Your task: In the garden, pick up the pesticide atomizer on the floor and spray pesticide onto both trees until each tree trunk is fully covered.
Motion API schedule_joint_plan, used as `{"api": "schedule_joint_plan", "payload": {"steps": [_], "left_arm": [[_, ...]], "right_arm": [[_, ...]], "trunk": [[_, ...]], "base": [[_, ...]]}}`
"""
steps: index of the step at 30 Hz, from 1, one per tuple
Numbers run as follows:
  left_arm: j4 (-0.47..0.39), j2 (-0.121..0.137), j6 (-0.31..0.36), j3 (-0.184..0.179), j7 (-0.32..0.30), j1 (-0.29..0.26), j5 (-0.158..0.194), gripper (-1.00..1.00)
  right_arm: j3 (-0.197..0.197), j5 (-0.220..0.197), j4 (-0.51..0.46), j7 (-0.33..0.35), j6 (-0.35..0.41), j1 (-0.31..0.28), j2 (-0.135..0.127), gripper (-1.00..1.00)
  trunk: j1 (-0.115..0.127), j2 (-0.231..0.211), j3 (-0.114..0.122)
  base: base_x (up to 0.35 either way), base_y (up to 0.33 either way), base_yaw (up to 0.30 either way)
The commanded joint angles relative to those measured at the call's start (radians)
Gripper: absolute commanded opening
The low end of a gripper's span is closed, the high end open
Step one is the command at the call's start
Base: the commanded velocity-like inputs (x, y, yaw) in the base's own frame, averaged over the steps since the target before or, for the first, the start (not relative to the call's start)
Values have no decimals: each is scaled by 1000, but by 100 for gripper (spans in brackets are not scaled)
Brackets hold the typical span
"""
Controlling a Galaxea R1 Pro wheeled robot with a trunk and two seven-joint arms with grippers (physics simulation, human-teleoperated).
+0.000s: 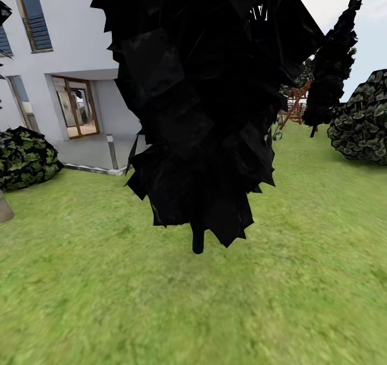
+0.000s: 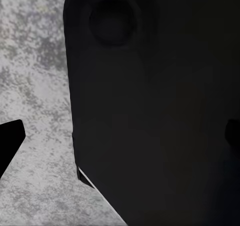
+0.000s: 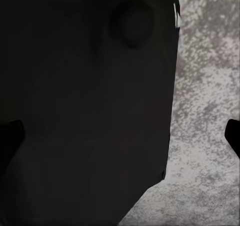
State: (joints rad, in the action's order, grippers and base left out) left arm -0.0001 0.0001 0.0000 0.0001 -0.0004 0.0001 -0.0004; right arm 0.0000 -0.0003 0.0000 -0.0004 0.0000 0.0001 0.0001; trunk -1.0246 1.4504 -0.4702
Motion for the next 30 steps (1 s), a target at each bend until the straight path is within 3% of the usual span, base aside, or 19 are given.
{"api": "schedule_joint_plan", "payload": {"steps": [1,7,30], "left_arm": [[-6,-1,-2,1,-3,1,6,100],[-15,-1,-2,1,-4,0,8,100],[-18,5,2,1,-4,-2,9,100]], "right_arm": [[3,2,-6,-3,0,-2,6,100],[3,2,-27,-4,0,-2,26,100],[3,1,-32,-3,0,-2,28,100]], "trunk": [[0,0,0],[0,0,0],[0,0,0]], "base": [[-145,236,0],[-146,257,0],[-14,323,0]]}}
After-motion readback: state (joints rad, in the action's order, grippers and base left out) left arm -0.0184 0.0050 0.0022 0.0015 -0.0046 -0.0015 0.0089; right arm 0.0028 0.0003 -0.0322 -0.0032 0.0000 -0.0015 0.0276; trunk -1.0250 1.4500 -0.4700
